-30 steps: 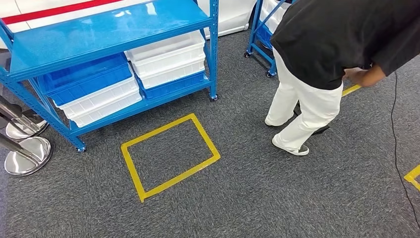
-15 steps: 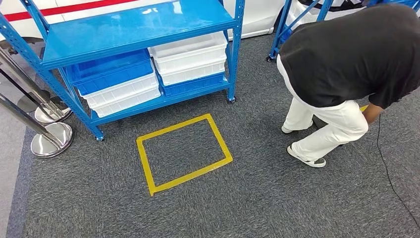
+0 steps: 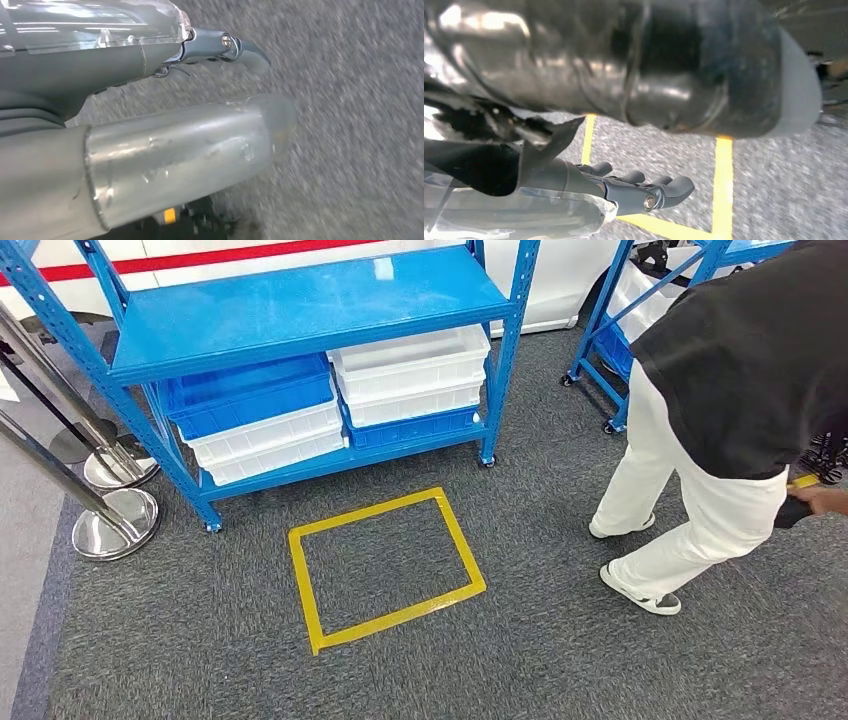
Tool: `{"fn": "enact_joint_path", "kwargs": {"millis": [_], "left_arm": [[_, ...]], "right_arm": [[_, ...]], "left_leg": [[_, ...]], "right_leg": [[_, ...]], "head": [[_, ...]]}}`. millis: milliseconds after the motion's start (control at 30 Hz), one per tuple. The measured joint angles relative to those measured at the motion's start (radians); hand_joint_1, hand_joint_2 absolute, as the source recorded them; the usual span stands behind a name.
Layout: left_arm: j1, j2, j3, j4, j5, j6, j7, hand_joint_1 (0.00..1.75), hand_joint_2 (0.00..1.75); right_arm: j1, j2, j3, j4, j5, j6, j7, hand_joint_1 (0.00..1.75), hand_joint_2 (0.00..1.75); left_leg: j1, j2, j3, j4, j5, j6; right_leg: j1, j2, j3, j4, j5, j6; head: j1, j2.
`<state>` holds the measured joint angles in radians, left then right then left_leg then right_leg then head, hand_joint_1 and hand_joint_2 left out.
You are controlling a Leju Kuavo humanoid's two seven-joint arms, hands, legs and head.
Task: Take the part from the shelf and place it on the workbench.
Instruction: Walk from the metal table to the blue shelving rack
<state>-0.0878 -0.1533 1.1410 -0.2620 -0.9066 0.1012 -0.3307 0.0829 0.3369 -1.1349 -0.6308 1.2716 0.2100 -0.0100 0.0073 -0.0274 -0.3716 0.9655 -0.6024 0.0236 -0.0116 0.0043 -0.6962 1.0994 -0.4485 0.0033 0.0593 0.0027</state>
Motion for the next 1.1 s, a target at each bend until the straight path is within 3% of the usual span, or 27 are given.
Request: {"fn": "enact_joint_path", "kwargs": {"millis": [33,67,133,200,233,267,300,367,400,433,533,567,667,700,733,800,833,867,900,933,1000,1067,1100], "left_arm": [[-0.001,0.0,0.0,0.001,0.001,0.0,0.001,0.0,0.0],[-0.003,-0.001,0.0,0.002,0.001,0.0,0.001,0.0,0.0],[-0.006,0.0,-0.001,0.002,0.002,0.0,0.002,0.0,0.0],[-0.009,0.0,-0.001,0.003,0.004,0.0,0.001,0.0,0.0],[-0.009,0.0,-0.001,0.003,0.005,0.001,0.001,0.0,0.0],[-0.007,0.0,-0.001,0.004,0.006,0.001,0.001,0.0,0.0],[-0.005,0.0,-0.001,0.005,0.007,0.001,0.001,0.0,0.0],[-0.002,0.002,-0.002,0.006,0.009,0.002,0.001,0.0,0.0],[-0.002,0.002,-0.002,0.006,0.011,0.003,0.0,0.0,0.0],[-0.002,0.003,-0.002,0.006,0.013,0.005,-0.002,0.0,0.0],[0.002,0.005,-0.003,0.007,0.017,0.011,-0.01,0.0,0.0],[0.001,0.005,-0.004,0.007,0.017,0.011,-0.012,0.0,0.0],[-0.009,0.006,-0.01,0.007,0.017,0.011,-0.013,0.0,0.0],[-0.011,0.006,-0.013,0.007,0.017,0.011,-0.014,0.0,0.0],[-0.012,0.006,-0.015,0.007,0.018,0.011,-0.014,0.0,0.0],[-0.012,0.006,-0.018,0.007,0.018,0.011,-0.013,0.0,0.0],[-0.011,0.007,-0.019,0.007,0.018,0.011,-0.013,0.0,0.0],[-0.01,0.007,-0.019,0.007,0.018,0.011,-0.013,0.0,0.0],[-0.009,0.007,-0.02,0.007,0.018,0.011,-0.013,0.0,0.0],[-0.009,0.007,-0.021,0.007,0.018,0.01,-0.013,0.0,0.0],[-0.009,0.005,-0.022,0.008,0.018,0.01,-0.013,0.0,0.0],[-0.01,0.003,-0.023,0.008,0.018,0.009,-0.013,0.0,0.0],[-0.011,0.003,-0.023,0.008,0.018,0.009,-0.013,0.0,0.0]], "right_arm": [[0.0,-0.001,-0.002,0.0,0.001,0.0,0.0,0.0,0.0],[-0.002,-0.002,-0.003,0.001,0.002,0.0,-0.001,0.0,0.0],[-0.004,-0.003,-0.004,0.002,0.003,0.0,-0.001,0.0,0.0],[-0.004,-0.004,-0.006,0.003,0.006,0.0,-0.002,0.0,0.0],[-0.004,-0.004,-0.008,0.004,0.008,0.0,-0.003,0.0,0.0],[-0.004,-0.005,-0.009,0.006,0.01,-0.001,-0.004,0.0,0.0],[-0.005,-0.005,-0.011,0.008,0.011,-0.001,-0.005,0.0,0.0],[-0.005,-0.006,-0.012,0.014,0.014,-0.003,-0.007,0.0,0.0],[-0.005,-0.006,-0.013,0.017,0.015,-0.004,-0.009,0.0,0.0],[-0.006,-0.006,-0.013,0.02,0.016,-0.006,-0.011,0.0,0.0],[-0.011,-0.008,-0.015,0.03,0.028,-0.016,-0.02,0.0,0.0],[-0.014,-0.009,-0.015,0.032,0.036,-0.019,-0.022,0.0,0.0],[-0.024,-0.012,-0.01,0.035,0.059,-0.023,-0.027,0.0,0.0],[-0.028,-0.013,-0.01,0.037,0.063,-0.026,-0.028,0.0,0.0],[-0.03,-0.014,-0.009,0.039,0.064,-0.028,-0.03,0.0,0.0],[-0.032,-0.015,-0.009,0.042,0.065,-0.032,-0.033,0.0,0.0],[-0.031,-0.016,-0.009,0.044,0.065,-0.033,-0.034,0.0,0.0],[-0.03,-0.017,-0.009,0.046,0.066,-0.033,-0.034,0.0,0.0],[-0.028,-0.019,-0.01,0.048,0.066,-0.033,-0.033,0.0,0.0],[-0.025,-0.02,-0.01,0.049,0.066,-0.033,-0.033,0.0,0.0],[-0.02,-0.024,-0.01,0.051,0.066,-0.033,-0.033,0.0,0.0],[-0.019,-0.028,-0.01,0.053,0.066,-0.033,-0.034,0.0,0.0],[-0.02,-0.029,-0.01,0.053,0.065,-0.034,-0.034,0.0,0.0]], "left_leg": [[0.0,-0.001,0.009,-0.005,-0.011,-0.007],[0.0,-0.002,0.017,-0.007,-0.015,-0.015],[0.001,0.0,0.0,0.039,0.017,-0.028],[0.002,0.008,-0.077,0.174,0.068,-0.038],[0.004,0.014,-0.128,0.246,0.071,-0.043],[0.005,0.017,-0.174,0.295,0.048,-0.048],[0.006,0.019,-0.215,0.322,0.003,-0.053],[0.007,0.02,-0.263,0.307,-0.085,-0.054],[0.007,0.021,-0.274,0.273,-0.095,-0.052],[0.006,0.022,-0.28,0.225,-0.063,-0.049],[0.0,0.028,-0.289,0.093,0.167,-0.03],[-0.004,0.027,-0.291,0.082,0.207,-0.023],[-0.007,0.011,-0.279,0.079,0.2,-0.001],[-0.005,0.007,-0.272,0.072,0.197,0.006],[-0.003,0.003,-0.266,0.066,0.193,0.013],[-0.004,-0.006,-0.256,0.063,0.183,0.022],[-0.005,-0.013,-0.251,0.063,0.177,0.024],[-0.006,-0.023,-0.245,0.063,0.172,0.023],[-0.006,-0.035,-0.237,0.063,0.166,0.021],[-0.007,-0.047,-0.229,0.063,0.161,0.019],[-0.007,-0.071,-0.219,0.065,0.153,0.014],[-0.003,-0.092,-0.221,0.065,0.151,0.003],[-0.001,-0.103,-0.223,0.063,0.152,-0.004]], "right_leg": [[0.003,0.003,0.004,-0.021,0.034,-0.006],[0.006,0.005,0.007,-0.027,0.044,-0.013],[0.005,0.002,0.03,-0.041,0.029,-0.026],[0.001,-0.002,0.07,-0.065,0.011,-0.038],[0.0,-0.003,0.093,-0.077,0.001,-0.042],[-0.001,-0.004,0.117,-0.087,-0.012,-0.044],[-0.001,-0.004,0.142,-0.095,-0.025,-0.044],[-0.002,-0.004,0.189,-0.101,-0.055,-0.042],[-0.003,-0.003,0.213,-0.101,-0.071,-0.039],[-0.003,-0.003,0.236,-0.1,-0.088,-0.037],[-0.001,-0.003,0.282,-0.09,-0.14,-0.022],[0.0,-0.003,0.289,-0.088,-0.153,-0.014],[-0.005,-0.009,0.306,-0.089,-0.182,0.008],[-0.007,-0.009,0.297,-0.066,-0.199,0.013],[-0.008,-0.009,0.274,-0.02,-0.223,0.017],[-0.009,-0.007,0.187,0.118,-0.272,0.023],[-0.009,-0.007,0.144,0.173,-0.279,0.025],[-0.009,-0.006,0.114,0.198,-0.264,0.025],[-0.009,-0.004,0.102,0.182,-0.225,0.024],[-0.008,0.004,0.106,0.132,-0.171,0.021],[-0.007,0.049,0.133,0.01,-0.084,0.008],[-0.004,0.082,0.147,-0.048,-0.063,-0.003],[-0.002,0.079,0.149,-0.055,-0.064,-0.006]], "head": [[0.0,0.0],[0.0,0.0],[0.0,0.0],[0.0,0.0],[-0.001,0.0],[0.0,0.0],[-0.001,0.0],[-0.001,0.0],[-0.001,0.0],[-0.001,0.0],[0.0,0.0],[0.0,0.0],[0.0,0.0],[0.0,0.0],[0.0,0.0],[0.0,0.0],[0.0,0.0],[0.0,0.0],[0.0,0.0],[0.0,0.0],[0.0,0.0],[0.0,0.0],[0.0,0.0]]}}
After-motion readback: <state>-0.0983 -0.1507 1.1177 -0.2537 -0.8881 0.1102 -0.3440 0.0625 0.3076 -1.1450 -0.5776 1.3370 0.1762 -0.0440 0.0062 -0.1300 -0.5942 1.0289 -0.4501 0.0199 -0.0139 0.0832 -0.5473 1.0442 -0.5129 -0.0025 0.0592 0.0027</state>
